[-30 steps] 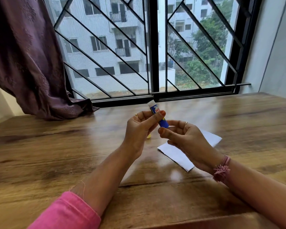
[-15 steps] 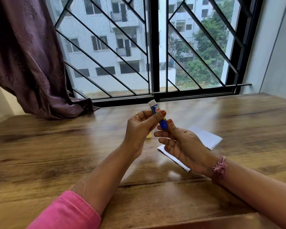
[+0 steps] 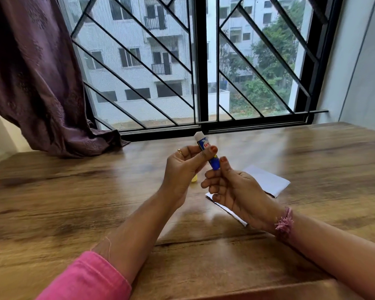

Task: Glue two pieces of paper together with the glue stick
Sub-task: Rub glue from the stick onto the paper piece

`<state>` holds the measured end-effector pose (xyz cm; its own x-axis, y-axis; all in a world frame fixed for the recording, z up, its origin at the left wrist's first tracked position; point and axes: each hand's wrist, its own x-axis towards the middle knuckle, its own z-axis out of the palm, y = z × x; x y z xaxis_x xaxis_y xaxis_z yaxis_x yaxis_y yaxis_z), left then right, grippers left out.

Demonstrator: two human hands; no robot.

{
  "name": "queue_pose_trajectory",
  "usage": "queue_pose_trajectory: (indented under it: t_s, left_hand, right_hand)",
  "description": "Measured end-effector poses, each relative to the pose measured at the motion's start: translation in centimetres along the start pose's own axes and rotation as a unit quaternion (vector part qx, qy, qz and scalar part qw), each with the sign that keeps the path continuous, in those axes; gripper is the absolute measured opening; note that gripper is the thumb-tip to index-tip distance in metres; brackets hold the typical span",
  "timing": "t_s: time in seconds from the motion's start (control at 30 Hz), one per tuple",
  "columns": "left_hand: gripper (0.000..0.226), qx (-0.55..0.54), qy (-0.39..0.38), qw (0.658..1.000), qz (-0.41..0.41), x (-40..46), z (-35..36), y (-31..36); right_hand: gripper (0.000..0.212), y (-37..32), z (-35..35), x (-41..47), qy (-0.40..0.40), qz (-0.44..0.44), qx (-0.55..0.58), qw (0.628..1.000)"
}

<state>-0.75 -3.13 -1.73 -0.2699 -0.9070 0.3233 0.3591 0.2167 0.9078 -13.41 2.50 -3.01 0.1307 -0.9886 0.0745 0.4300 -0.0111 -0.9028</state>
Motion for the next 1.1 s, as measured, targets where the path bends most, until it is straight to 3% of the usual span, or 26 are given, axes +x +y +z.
queue_pose_trajectory:
  t_s: [0.27,0.43,0.53,0.73,0.93,1.1]
  left_hand:
    - [0.031,0.013,-0.002,1.000,-0.001,-0.07,0.09,-0.07]
    - [0.032,0.009,-0.004,1.000,-0.004,-0.02,-0.05,0.03]
    - [0.028,0.005,-0.005,1.000,-0.001,-0.09,0.11,0.24]
    - [0.025,0.015,-0.014,1.000,0.005,-0.16,0.20,0.31]
    - [0.021,0.011,-0.012,1.000,0.001,-0.20,0.35,0.37]
    - [0.023,0.019,-0.011,1.000,0.006,-0.18,0.15,0.42]
  right_hand:
    - [0.019,0.18,-0.48,0.31,0.050,-0.075,-0.073,0.993]
    - [0.046,0.20,0.01,0.16,0.003,-0.040,-0.053,0.998]
    - [0.048,0.15,0.16,0.08,0.027,-0.058,-0.081,0.995]
    - [0.012,0.27,-0.24,0.10,0.040,-0.124,-0.139,0.982]
    - [0.041,0.21,-0.01,-0.14,-0.013,-0.065,-0.084,0.994]
    - [0.033,0.14,-0.07,-0.01,0.034,-0.097,-0.096,0.990]
